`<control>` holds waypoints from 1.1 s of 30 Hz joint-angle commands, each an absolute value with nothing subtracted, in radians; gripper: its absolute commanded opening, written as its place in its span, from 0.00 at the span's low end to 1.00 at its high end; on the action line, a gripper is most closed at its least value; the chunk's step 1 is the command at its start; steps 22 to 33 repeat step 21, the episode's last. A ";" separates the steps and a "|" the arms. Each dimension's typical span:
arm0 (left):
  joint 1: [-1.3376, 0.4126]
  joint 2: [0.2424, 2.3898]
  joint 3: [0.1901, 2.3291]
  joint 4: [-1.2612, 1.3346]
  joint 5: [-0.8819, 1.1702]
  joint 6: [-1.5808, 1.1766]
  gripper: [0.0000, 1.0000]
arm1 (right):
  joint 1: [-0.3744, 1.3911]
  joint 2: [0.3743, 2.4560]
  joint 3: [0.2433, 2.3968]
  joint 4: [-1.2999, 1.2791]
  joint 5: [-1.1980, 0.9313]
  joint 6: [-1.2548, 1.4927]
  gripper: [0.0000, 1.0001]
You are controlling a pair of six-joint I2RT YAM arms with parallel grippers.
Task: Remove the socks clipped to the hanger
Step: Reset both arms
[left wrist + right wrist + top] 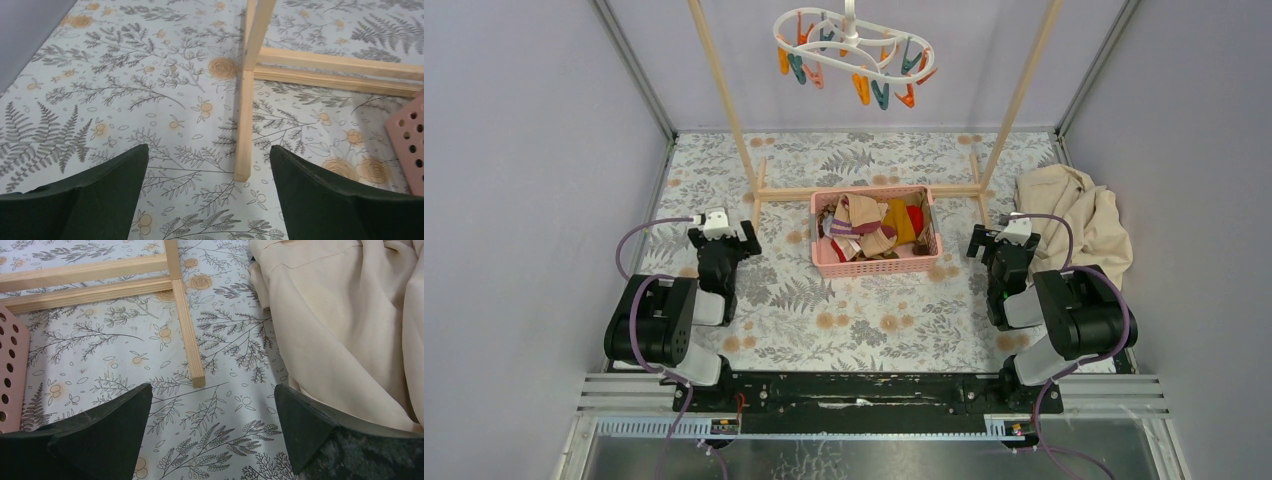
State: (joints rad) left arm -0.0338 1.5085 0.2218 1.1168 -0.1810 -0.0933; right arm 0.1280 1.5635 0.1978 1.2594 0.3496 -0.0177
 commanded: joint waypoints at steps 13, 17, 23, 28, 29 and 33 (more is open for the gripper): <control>-0.032 1.514 0.226 1.229 -0.145 -0.101 0.99 | 0.124 1.557 0.216 1.289 0.374 -0.015 1.00; -0.032 1.514 0.226 1.229 -0.145 -0.101 0.99 | 0.123 1.558 0.225 1.269 0.371 -0.015 1.00; -0.032 1.514 0.225 1.229 -0.145 -0.101 0.99 | 0.121 1.556 0.237 1.243 0.370 -0.011 1.00; -0.032 1.514 0.225 1.229 -0.145 -0.101 0.99 | 0.121 1.556 0.237 1.243 0.370 -0.011 1.00; -0.032 1.514 0.225 1.229 -0.145 -0.101 0.99 | 0.121 1.556 0.237 1.243 0.370 -0.011 1.00; -0.032 1.514 0.225 1.229 -0.145 -0.101 0.99 | 0.121 1.556 0.237 1.243 0.370 -0.011 1.00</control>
